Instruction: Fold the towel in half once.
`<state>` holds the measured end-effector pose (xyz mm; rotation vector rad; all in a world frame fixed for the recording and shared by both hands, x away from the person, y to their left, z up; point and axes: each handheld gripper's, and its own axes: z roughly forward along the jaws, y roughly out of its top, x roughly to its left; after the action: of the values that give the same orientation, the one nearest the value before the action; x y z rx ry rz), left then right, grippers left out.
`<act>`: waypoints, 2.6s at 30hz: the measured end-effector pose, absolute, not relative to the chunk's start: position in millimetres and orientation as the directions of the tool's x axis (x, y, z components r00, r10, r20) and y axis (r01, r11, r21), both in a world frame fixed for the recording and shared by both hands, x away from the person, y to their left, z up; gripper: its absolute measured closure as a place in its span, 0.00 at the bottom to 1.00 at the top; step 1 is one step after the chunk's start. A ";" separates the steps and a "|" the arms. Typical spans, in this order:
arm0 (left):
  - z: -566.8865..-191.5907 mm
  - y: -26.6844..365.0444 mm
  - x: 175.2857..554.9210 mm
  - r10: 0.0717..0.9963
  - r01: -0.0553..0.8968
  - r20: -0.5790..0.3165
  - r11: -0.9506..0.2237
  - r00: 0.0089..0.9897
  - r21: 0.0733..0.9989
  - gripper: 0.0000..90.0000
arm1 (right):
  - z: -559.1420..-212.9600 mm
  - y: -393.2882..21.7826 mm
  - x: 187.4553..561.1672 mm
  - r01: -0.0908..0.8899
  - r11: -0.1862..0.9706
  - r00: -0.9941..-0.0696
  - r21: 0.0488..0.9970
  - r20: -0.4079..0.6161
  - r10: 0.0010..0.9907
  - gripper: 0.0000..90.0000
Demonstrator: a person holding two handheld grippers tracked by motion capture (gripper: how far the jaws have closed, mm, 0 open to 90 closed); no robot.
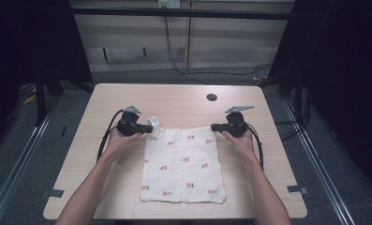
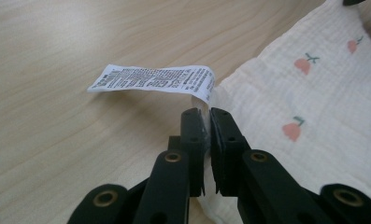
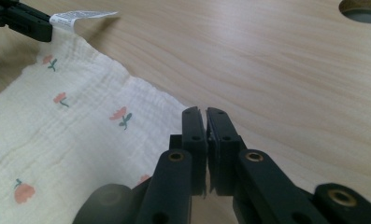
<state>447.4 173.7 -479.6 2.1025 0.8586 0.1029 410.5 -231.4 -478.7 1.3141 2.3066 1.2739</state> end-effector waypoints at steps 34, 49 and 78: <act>-451.7 183.2 429.4 0.570 0.521 -0.283 -0.312 0.772 0.795 0.95 | -445.2 -255.5 402.3 0.561 0.151 -0.601 0.814 0.275 0.751 0.97; -445.7 193.1 388.7 0.550 0.477 -0.253 -0.311 0.796 0.822 0.95 | -429.6 -256.7 367.8 0.530 0.193 -0.653 0.826 0.251 0.715 0.97; -432.5 201.9 343.1 0.500 0.411 -0.199 -0.360 0.843 0.837 0.96 | -405.7 -248.2 310.1 0.463 0.299 -0.728 0.834 0.166 0.665 0.97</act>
<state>343.1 201.9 -432.5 1.9971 0.6705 0.1088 310.1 -248.2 -405.7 1.0394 2.3531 1.4001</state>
